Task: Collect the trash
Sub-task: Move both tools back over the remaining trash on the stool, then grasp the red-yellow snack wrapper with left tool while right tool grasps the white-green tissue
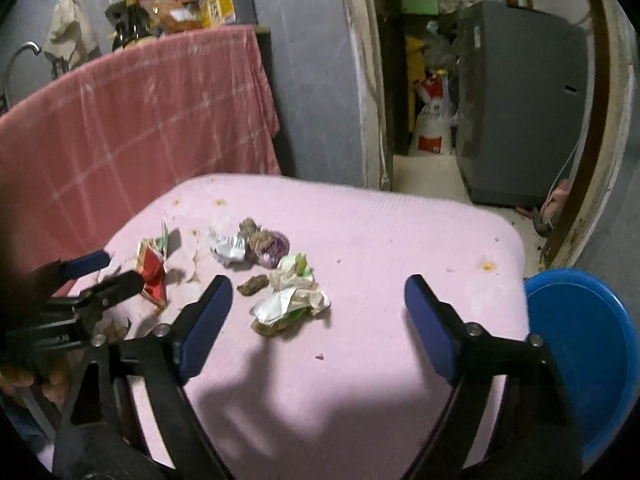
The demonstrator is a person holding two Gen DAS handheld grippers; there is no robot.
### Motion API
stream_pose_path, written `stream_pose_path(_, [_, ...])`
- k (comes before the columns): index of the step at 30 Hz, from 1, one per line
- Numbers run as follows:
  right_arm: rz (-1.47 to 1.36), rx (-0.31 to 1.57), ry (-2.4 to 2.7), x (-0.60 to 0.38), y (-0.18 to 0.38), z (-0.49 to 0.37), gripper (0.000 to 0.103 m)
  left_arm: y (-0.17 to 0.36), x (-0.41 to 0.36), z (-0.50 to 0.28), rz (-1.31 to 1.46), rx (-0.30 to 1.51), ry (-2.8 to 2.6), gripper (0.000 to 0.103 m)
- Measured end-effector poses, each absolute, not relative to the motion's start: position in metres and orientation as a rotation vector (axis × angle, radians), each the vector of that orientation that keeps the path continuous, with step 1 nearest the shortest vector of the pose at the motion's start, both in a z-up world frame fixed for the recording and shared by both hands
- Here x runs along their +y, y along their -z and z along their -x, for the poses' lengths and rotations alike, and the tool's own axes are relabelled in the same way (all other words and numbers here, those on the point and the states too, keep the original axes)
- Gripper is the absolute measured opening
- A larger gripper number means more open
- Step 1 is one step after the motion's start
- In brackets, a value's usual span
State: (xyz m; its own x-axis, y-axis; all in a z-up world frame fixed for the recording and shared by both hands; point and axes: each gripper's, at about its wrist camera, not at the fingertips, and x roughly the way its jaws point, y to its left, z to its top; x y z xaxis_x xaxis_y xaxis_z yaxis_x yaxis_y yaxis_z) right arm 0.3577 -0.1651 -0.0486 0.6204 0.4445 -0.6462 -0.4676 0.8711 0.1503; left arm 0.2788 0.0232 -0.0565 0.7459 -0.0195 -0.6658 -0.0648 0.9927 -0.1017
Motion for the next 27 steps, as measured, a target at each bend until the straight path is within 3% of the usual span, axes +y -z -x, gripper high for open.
stream_pose_path(4, [0.054, 0.781, -0.548, -0.159, 0.054, -0.363, 0.073, 0.059, 0.027, -0.288, 0.146, 0.761, 0.002, 0.067])
stream_pose_path(7, [0.075, 0.818, -0.561, -0.153, 0.058, -0.366, 0.071, 0.060, 0.030, -0.293, 0.180, 0.782, 0.016, 0.064])
stream_pose_path(14, [0.075, 0.845, -0.568, -0.151, 0.061, -0.370, 0.060, 0.061, 0.022, -0.294, 0.179, 0.808, 0.056, 0.045])
stream_pose_path(21, [0.026, 0.870, -0.583, -0.155, 0.064, -0.374, 0.036, 0.064, 0.017, -0.295, 0.164, 0.818, 0.051, 0.042])
stream_pose_path(27, [0.008, 0.876, -0.597, -0.157, 0.065, -0.375, 0.026, 0.066, 0.016, -0.298, 0.157, 0.826, 0.049, 0.039])
